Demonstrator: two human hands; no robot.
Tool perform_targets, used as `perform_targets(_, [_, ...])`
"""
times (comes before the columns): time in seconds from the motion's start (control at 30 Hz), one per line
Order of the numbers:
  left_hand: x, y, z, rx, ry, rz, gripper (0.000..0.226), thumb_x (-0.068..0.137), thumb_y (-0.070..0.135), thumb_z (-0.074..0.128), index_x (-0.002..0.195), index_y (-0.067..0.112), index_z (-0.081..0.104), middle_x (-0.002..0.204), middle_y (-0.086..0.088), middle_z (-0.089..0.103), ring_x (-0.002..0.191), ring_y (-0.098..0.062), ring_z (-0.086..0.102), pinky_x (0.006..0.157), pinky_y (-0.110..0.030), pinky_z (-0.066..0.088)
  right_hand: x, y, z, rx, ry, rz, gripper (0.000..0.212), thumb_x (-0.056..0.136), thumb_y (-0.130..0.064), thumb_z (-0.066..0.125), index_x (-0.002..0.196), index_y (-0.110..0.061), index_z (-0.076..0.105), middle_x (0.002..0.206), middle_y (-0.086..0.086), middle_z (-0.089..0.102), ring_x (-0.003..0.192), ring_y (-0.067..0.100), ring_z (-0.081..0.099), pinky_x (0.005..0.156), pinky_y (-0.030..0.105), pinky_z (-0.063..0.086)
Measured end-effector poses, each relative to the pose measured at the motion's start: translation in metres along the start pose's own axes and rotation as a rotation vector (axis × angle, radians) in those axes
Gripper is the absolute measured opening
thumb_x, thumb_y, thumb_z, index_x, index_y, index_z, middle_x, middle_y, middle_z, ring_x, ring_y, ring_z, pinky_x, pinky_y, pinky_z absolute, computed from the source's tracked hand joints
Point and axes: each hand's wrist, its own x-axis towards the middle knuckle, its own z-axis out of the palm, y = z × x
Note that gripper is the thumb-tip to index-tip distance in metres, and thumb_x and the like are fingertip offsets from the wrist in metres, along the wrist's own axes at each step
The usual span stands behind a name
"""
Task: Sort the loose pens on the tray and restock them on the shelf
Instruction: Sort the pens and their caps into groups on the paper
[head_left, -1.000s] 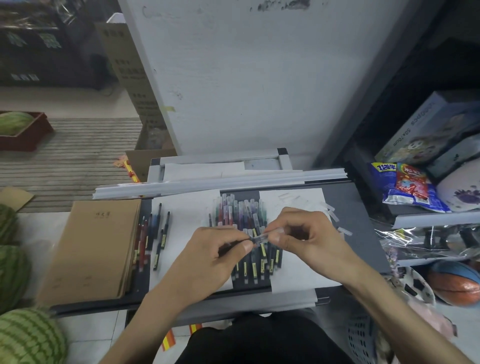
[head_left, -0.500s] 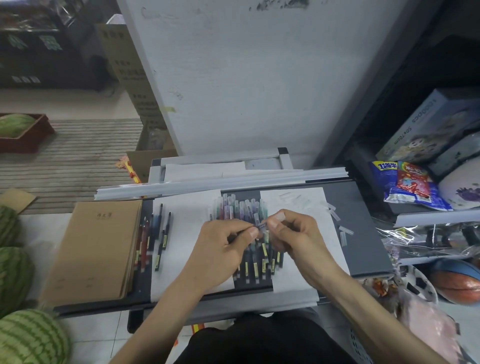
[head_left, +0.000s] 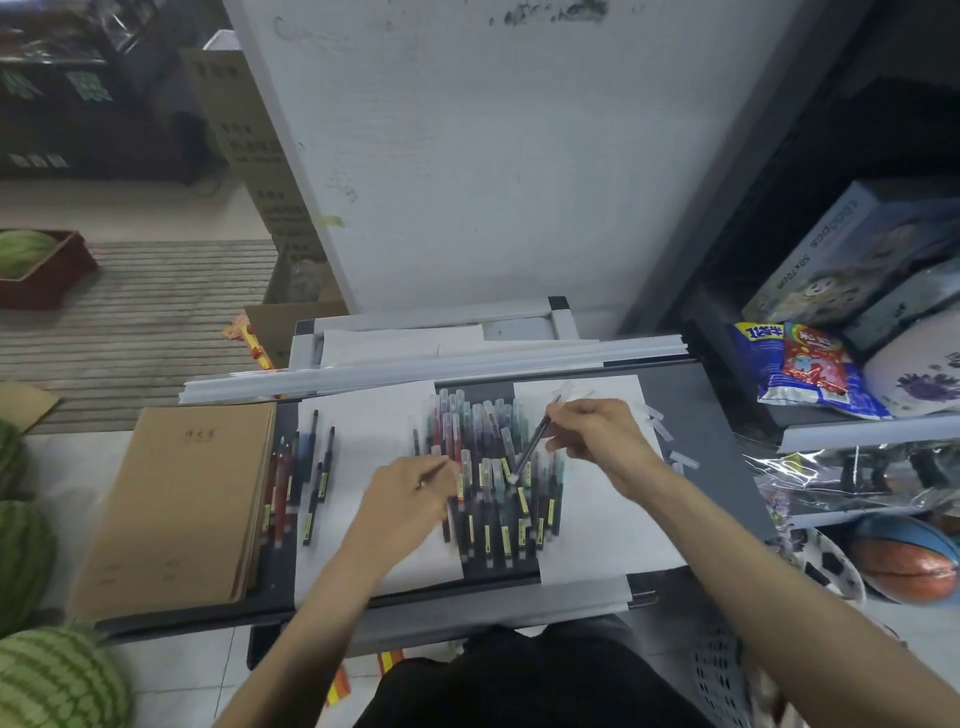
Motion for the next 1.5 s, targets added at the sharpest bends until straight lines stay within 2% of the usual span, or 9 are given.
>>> perform_targets(0.17, [0.024,-0.054,-0.034,0.194,0.239,-0.147,0.018,0.099,0.026,0.061,0.102,0.021,0.078,0.100,0.004,0.078,0.085,-0.021,0.070,0.087,-0.033,0.054,0.045,0.008,-0.003,-0.329,0.082,0.055,0.025,0.093,-0.029,0.075,0.087,-0.004,0.079,0.079,0.005,0.079,0.063,0.014,0.071,0.059,0.024,0.045])
perform_targets(0.27, [0.037,-0.080,-0.051,0.284,0.342,-0.257,0.026,0.093,0.025,0.061,0.112,0.022,0.077,0.108,-0.003,0.076,0.098,-0.029,0.067,0.087,-0.033,0.052,0.063,0.019,0.007,-0.508,0.103,0.044,0.030,0.091,-0.032,0.076,0.074,-0.007,0.080,0.069,0.003,0.077,0.064,0.012,0.073,0.065,0.025,0.052])
perform_targets(0.4, [0.044,-0.096,-0.054,0.349,0.363,-0.301,0.018,0.089,0.017,0.056,0.098,0.017,0.072,0.094,-0.008,0.072,0.080,-0.027,0.060,0.073,-0.034,0.051,0.079,0.031,0.021,-0.690,0.126,0.063,0.032,0.086,-0.033,0.076,0.074,-0.004,0.079,0.062,0.005,0.073,0.065,0.014,0.071,0.057,0.022,0.049])
perform_targets(0.47, [0.044,-0.099,-0.053,0.400,0.364,-0.325,0.019,0.089,0.016,0.057,0.103,0.017,0.069,0.098,-0.008,0.068,0.082,-0.029,0.056,0.073,-0.034,0.047,0.083,0.034,0.028,-0.747,0.153,0.070,0.031,0.084,-0.033,0.075,0.077,-0.003,0.074,0.067,0.006,0.071,0.064,0.018,0.069,0.054,0.022,0.048])
perform_targets(0.6, [0.045,-0.104,-0.051,0.419,0.380,-0.356,0.016,0.093,0.014,0.057,0.108,0.011,0.063,0.094,-0.008,0.059,0.083,-0.031,0.053,0.073,-0.037,0.046,0.085,0.039,0.035,-0.798,0.180,0.072,0.030,0.084,-0.035,0.074,0.076,-0.009,0.060,0.076,0.008,0.067,0.069,0.023,0.067,0.054,0.023,0.045])
perform_targets(0.77, [0.053,-0.117,-0.051,0.449,0.404,-0.332,0.019,0.096,0.021,0.060,0.110,0.009,0.065,0.100,-0.013,0.066,0.081,-0.031,0.054,0.071,-0.038,0.047,0.084,0.040,0.037,-0.839,0.192,0.055,0.035,0.086,-0.038,0.075,0.072,-0.011,0.057,0.073,0.006,0.063,0.070,0.024,0.066,0.051,0.022,0.040])
perform_targets(1.07, [0.070,-0.121,-0.058,0.541,0.353,-0.354,0.013,0.086,0.018,0.062,0.079,0.008,0.064,0.080,-0.011,0.063,0.070,-0.033,0.057,0.064,-0.035,0.051,0.079,0.042,0.022,-0.862,0.197,0.023,0.040,0.087,-0.042,0.073,0.066,-0.013,0.054,0.066,0.003,0.057,0.067,0.027,0.063,0.057,0.024,0.045])
perform_targets(1.3, [0.073,-0.124,-0.055,0.568,0.379,-0.329,0.016,0.084,0.023,0.061,0.077,0.009,0.066,0.075,-0.008,0.060,0.067,-0.032,0.058,0.060,-0.032,0.048,0.068,0.045,-0.011,-0.943,0.222,-0.061,0.051,0.090,-0.039,0.070,0.050,-0.015,0.050,0.050,0.000,0.052,0.050,0.022,0.057,0.055,0.026,0.044])
perform_targets(1.5, [0.067,-0.112,-0.058,0.553,0.387,-0.287,0.013,0.083,0.018,0.062,0.072,0.010,0.063,0.070,-0.007,0.058,0.062,-0.028,0.054,0.055,-0.029,0.042,0.055,0.049,-0.063,-1.157,0.319,-0.018,0.017,0.092,-0.025,0.056,0.088,-0.014,0.068,0.082,0.006,0.066,0.074,0.029,0.063,0.066,0.033,0.056])
